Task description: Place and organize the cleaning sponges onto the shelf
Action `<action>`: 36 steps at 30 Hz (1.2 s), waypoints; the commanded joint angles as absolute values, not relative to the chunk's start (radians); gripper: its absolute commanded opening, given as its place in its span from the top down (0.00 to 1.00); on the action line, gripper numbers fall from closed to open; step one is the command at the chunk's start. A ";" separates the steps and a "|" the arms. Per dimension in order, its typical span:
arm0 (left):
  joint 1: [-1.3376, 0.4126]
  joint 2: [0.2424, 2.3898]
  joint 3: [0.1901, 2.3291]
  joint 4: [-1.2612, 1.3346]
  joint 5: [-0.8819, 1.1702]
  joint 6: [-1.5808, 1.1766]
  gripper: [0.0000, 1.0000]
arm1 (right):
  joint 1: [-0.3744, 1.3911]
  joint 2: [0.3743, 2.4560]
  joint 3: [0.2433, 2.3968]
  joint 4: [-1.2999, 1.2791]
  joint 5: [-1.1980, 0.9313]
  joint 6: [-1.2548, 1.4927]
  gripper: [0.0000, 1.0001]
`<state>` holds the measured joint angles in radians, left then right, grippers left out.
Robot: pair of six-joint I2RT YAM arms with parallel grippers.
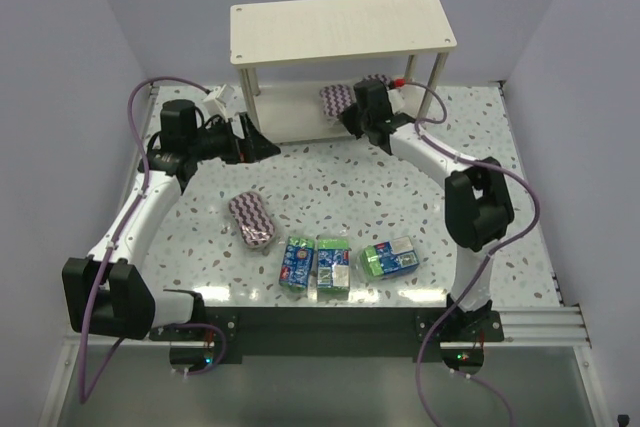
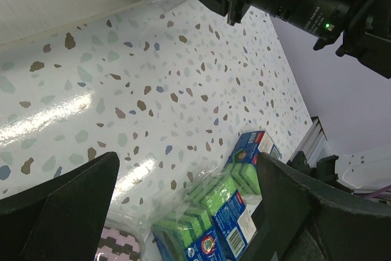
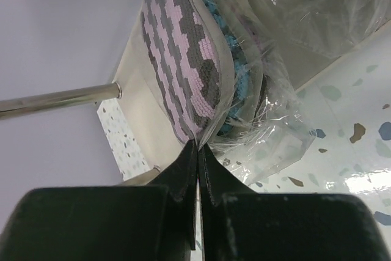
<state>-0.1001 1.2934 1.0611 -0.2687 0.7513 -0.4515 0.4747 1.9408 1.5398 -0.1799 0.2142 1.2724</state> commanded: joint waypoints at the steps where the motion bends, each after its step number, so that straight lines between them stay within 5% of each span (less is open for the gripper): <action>1: -0.094 1.298 1.103 -0.262 0.767 -0.431 0.00 | 0.498 1.980 1.609 -0.224 0.325 1.356 1.00; 22: -0.094 1.282 1.091 -0.281 0.756 -0.420 0.00 | 0.515 2.066 1.701 -0.261 0.390 1.483 1.00; 24: -0.094 1.281 1.089 -0.284 0.753 -0.419 0.00 | 0.514 2.057 1.695 -0.238 0.388 1.483 0.92; 25: -0.094 1.279 1.089 -0.284 0.755 -0.419 0.00 | 0.515 2.039 1.666 -0.206 0.368 1.471 0.75; 28: -0.092 1.278 1.089 -0.285 0.752 -0.419 0.00 | 0.514 1.993 1.588 -0.043 0.330 1.408 0.51; 36: -0.091 1.259 1.077 -0.284 0.744 -0.423 0.00 | 0.512 1.777 1.439 0.029 0.158 1.272 0.32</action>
